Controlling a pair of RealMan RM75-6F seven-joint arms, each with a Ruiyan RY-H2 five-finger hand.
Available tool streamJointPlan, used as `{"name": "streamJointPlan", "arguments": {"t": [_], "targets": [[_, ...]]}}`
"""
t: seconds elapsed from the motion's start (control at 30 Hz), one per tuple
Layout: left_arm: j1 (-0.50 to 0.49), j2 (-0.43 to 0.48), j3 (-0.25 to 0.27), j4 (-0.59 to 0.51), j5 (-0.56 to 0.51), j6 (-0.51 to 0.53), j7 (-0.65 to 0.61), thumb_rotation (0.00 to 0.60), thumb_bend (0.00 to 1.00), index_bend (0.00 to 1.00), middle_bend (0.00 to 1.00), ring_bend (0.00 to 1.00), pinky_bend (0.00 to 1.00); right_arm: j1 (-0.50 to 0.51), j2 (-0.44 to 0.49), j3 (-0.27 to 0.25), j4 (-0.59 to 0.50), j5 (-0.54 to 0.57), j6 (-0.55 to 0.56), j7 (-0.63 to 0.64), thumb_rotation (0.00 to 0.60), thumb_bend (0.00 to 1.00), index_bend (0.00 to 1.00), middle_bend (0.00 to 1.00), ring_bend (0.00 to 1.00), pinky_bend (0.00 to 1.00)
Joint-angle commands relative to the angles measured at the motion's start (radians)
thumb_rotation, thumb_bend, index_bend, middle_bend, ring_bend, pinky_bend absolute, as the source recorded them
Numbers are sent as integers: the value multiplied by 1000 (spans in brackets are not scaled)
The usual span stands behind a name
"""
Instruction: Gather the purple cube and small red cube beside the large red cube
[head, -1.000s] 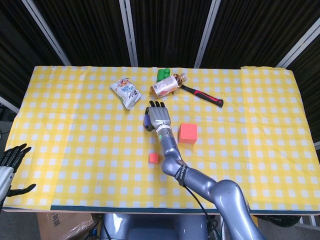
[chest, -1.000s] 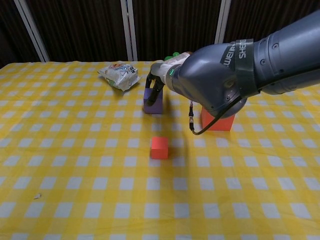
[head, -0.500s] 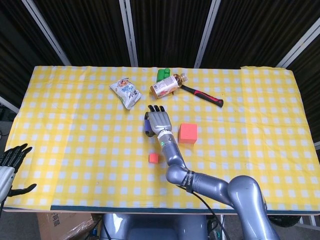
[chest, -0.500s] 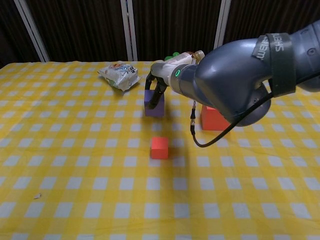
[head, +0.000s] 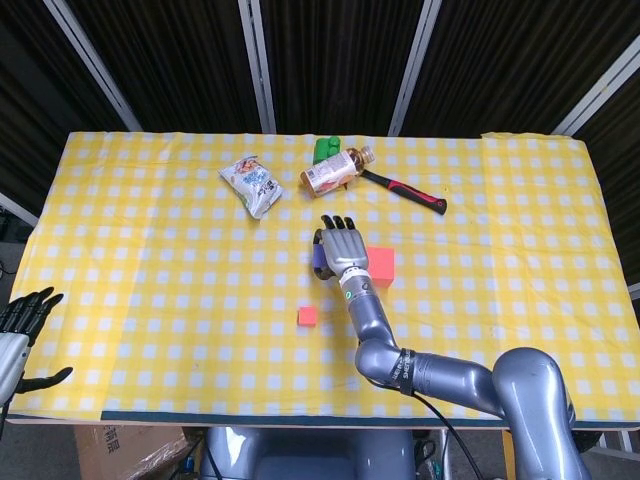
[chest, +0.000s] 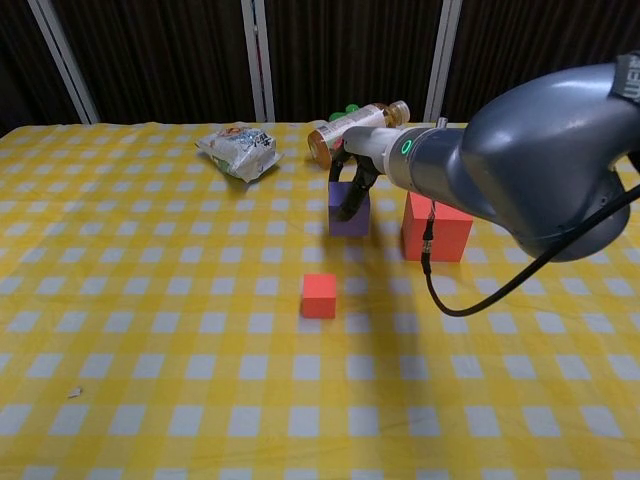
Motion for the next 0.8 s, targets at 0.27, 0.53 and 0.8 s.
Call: {"name": "streamJointPlan", "arguments": {"t": [0.27, 0.53, 0.8], "targets": [[1, -1, -1, -2, -2, 1, 2, 600, 80, 0, 0, 0, 17, -21, 13, -19, -18, 10, 10, 3, 600, 364, 480, 100, 0, 0], [1, -1, -1, -2, -4, -1, 2, 600, 80, 0, 0, 0, 17, -28, 11, -29, -12, 16, 4, 3, 600, 365, 480, 100, 0, 0], [1, 0, -2, -4, -7, -1, 0, 600, 80, 0, 0, 0, 17, -31, 14, -38, -11, 23, -1, -3, 600, 366, 480, 100, 0, 0]]}}
